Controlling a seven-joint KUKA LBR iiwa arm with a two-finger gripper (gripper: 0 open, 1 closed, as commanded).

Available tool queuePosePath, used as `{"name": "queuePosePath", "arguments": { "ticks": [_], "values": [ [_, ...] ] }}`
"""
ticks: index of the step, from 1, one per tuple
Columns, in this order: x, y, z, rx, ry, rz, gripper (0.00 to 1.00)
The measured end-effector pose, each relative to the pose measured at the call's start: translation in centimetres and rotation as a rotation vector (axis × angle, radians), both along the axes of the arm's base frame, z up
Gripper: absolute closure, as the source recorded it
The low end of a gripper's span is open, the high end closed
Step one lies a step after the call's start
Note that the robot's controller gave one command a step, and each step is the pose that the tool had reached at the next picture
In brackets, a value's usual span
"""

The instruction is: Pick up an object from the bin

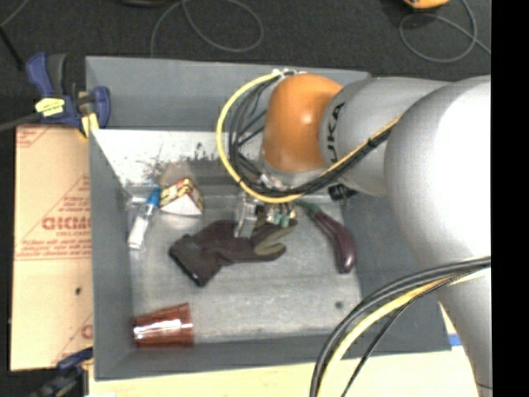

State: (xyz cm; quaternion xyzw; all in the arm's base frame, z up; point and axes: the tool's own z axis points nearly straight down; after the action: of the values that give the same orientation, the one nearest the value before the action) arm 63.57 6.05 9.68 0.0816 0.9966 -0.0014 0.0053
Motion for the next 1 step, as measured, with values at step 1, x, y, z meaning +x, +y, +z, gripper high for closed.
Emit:
{"name": "queuePosePath", "arguments": {
  "ticks": [1],
  "values": [
    [0.00,0.00,0.00,0.000,0.000,0.001,1.00]
  ]
}}
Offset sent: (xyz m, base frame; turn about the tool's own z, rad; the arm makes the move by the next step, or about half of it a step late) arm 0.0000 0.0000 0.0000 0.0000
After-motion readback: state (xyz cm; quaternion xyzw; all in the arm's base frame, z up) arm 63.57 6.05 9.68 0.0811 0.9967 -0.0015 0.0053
